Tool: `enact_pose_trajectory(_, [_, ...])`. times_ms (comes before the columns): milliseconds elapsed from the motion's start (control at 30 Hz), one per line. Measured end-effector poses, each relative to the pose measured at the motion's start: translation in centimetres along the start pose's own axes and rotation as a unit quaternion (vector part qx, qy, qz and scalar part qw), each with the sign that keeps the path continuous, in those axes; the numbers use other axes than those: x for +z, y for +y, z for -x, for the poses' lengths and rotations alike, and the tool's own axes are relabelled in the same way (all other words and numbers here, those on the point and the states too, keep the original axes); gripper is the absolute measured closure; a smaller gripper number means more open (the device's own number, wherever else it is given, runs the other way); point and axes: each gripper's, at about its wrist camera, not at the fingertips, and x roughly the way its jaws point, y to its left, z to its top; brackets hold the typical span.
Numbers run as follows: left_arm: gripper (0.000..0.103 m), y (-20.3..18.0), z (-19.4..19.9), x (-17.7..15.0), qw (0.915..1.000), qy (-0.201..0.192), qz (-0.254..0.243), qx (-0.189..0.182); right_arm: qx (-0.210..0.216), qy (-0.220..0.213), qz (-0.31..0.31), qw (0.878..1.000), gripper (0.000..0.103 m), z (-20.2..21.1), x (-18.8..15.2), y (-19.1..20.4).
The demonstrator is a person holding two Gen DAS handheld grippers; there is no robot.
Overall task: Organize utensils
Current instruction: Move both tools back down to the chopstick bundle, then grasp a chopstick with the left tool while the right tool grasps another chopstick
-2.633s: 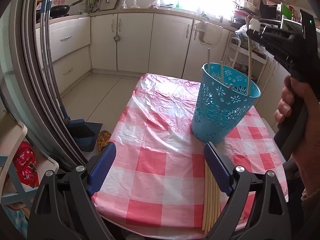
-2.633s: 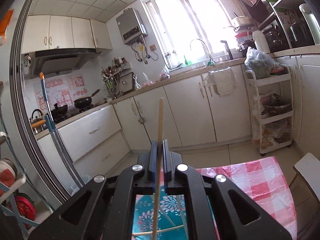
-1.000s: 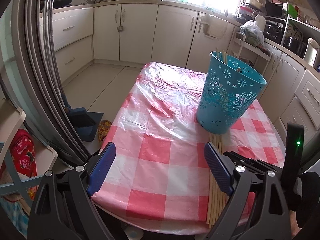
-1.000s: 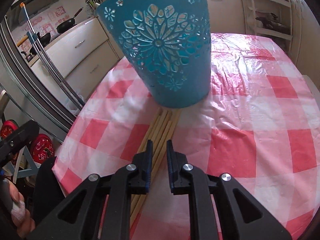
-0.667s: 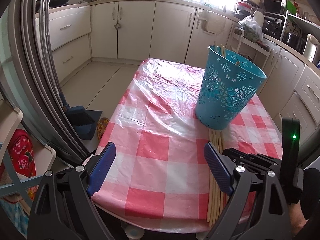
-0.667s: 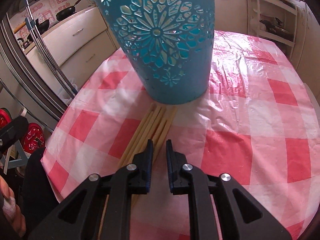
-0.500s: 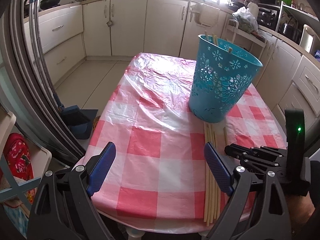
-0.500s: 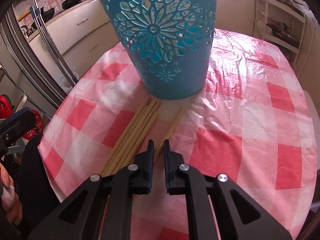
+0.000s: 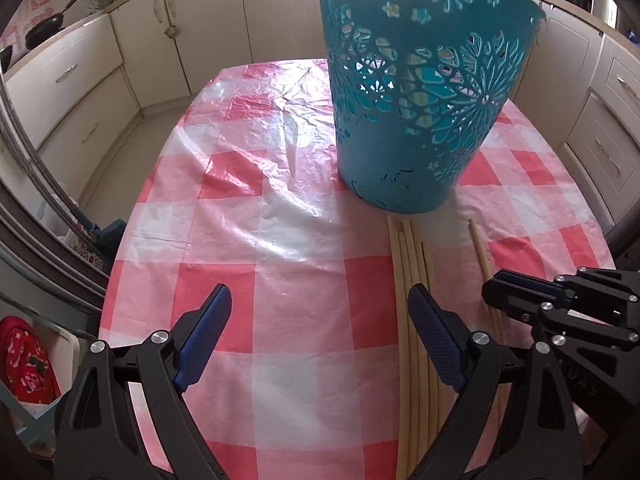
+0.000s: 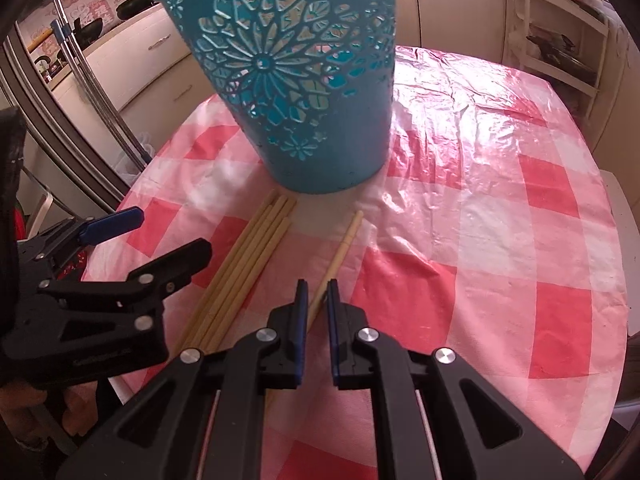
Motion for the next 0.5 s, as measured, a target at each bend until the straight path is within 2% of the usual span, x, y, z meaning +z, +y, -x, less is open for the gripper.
enact_pose_trajectory(200, [0.017, -0.6, -1.1, 0.0, 0.9998, 0.013, -0.008, 0.012, 0.016, -0.021, -0.016, 1.000, 0.092, 0.2, -0.3, -0.8])
enact_pose_trajectory(433, [0.017, -0.3, -1.4, 0.3, 0.9995, 0.016, -0.001, 0.026, 0.018, -0.025, -0.031, 0.999, 0.092, 0.1, 0.3, -1.3])
enact_pose_trajectory(467, [0.018, -0.4, -1.5, 0.4, 0.9995, 0.015, -0.002, 0.026, 0.017, -0.025, -0.032, 0.999, 0.092, 0.1, 0.4, -1.3])
enact_pose_trajectory(500, [0.024, -0.5, -1.5, 0.6, 0.9996, 0.014, -0.001, 0.024, 0.015, -0.025, -0.027, 0.999, 0.092, 0.0, 0.5, -1.2])
